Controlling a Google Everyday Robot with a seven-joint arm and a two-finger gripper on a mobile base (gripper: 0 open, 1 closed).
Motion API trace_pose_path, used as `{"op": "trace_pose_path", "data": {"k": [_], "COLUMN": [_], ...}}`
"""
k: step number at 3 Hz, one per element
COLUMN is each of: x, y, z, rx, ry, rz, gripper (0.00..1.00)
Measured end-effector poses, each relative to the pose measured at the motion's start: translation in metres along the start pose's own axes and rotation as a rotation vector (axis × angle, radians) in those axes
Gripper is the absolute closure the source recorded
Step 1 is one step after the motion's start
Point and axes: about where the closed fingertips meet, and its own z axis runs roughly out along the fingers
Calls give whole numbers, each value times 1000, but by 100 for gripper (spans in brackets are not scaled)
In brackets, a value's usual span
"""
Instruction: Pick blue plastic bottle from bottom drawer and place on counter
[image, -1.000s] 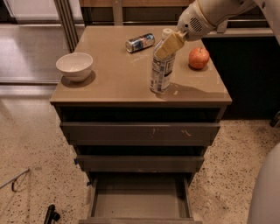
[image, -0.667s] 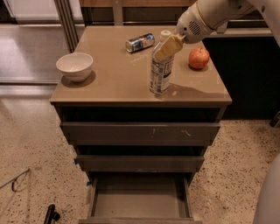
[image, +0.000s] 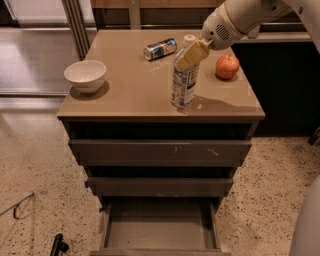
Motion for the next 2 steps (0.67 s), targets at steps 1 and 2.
{"op": "trace_pose_path", "data": {"k": [1, 2], "x": [0, 0], "y": [0, 0], "z": [0, 0], "rx": [0, 0], "ry": [0, 0], "rz": [0, 0], "gripper": [27, 3]}}
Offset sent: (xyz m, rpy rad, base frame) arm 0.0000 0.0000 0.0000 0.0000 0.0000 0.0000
